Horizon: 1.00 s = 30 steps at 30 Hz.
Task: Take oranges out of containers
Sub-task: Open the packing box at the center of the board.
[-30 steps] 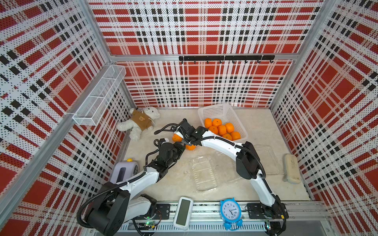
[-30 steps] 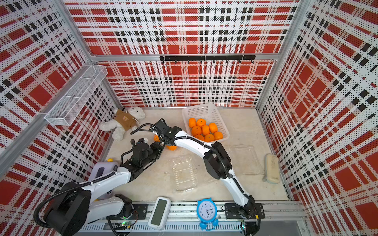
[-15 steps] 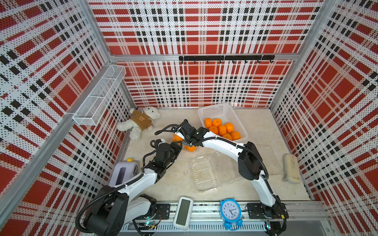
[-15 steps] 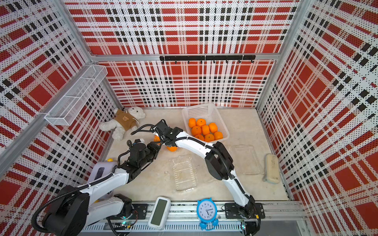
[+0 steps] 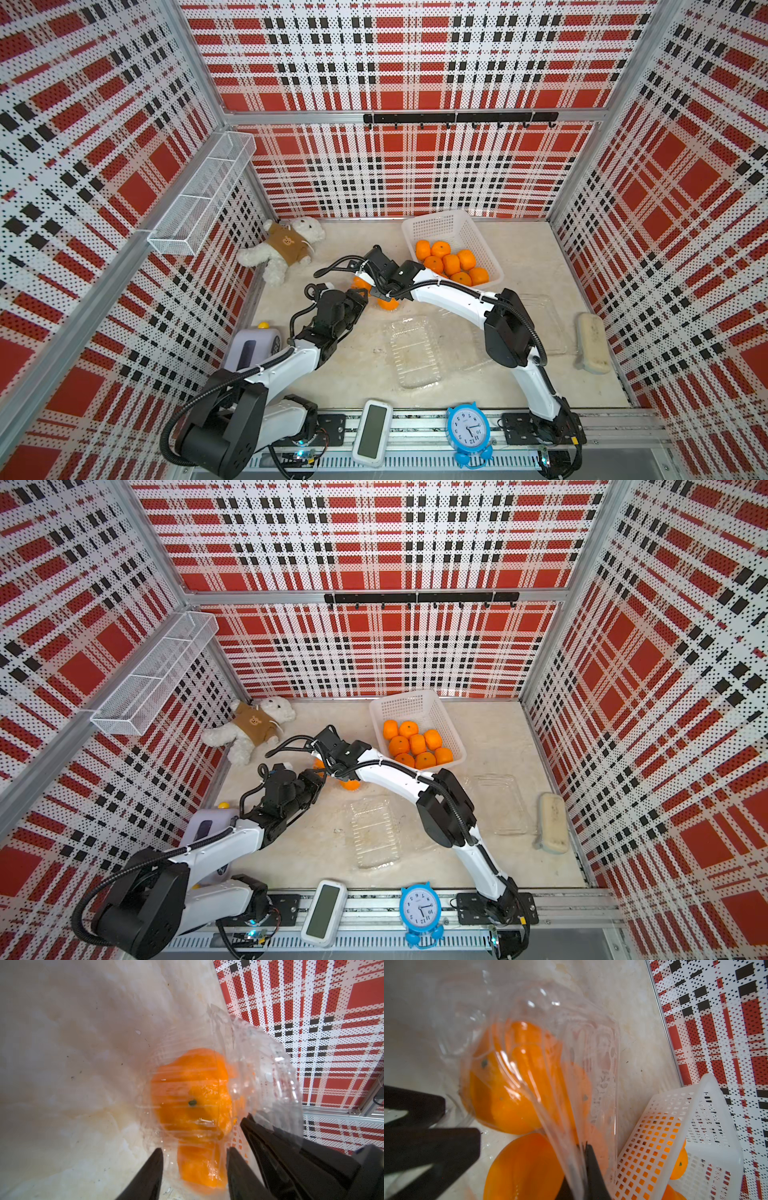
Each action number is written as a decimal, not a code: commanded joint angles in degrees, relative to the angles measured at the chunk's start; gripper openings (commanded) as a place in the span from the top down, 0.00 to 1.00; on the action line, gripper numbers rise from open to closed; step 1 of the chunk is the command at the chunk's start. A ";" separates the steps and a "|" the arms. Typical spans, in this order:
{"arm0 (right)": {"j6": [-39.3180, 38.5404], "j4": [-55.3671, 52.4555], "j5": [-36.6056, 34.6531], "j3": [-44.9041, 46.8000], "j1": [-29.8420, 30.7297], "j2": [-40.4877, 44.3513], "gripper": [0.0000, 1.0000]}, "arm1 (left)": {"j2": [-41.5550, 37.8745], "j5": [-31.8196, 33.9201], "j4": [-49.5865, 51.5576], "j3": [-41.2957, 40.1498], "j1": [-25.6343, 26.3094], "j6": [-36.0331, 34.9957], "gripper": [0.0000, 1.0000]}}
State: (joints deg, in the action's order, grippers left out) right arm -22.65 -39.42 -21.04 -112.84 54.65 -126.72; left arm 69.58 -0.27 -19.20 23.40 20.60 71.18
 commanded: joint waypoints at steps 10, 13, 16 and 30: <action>0.07 -0.66 -0.56 -6.68 -0.49 -0.08 1.00 | 4.26 -1.12 -0.89 -1.90 -0.38 -2.66 0.93; -0.91 -0.05 -1.67 -7.78 -1.00 -0.71 1.00 | 7.45 -2.39 -2.88 -2.64 -0.95 -2.95 1.00; -1.43 -0.48 -2.24 -9.98 -1.74 -1.64 1.00 | 11.10 -4.10 -6.64 -3.74 -1.69 -2.42 1.00; -10.44 7.36 -10.02 -16.27 -2.79 -6.21 0.00 | 4.94 -3.86 -0.20 -3.92 -5.36 -5.68 1.00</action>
State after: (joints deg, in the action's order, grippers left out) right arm -29.61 -37.01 -27.46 -125.54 52.40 -130.28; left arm 77.93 -5.13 -26.76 19.51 16.53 67.75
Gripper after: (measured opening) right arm 0.772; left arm 0.046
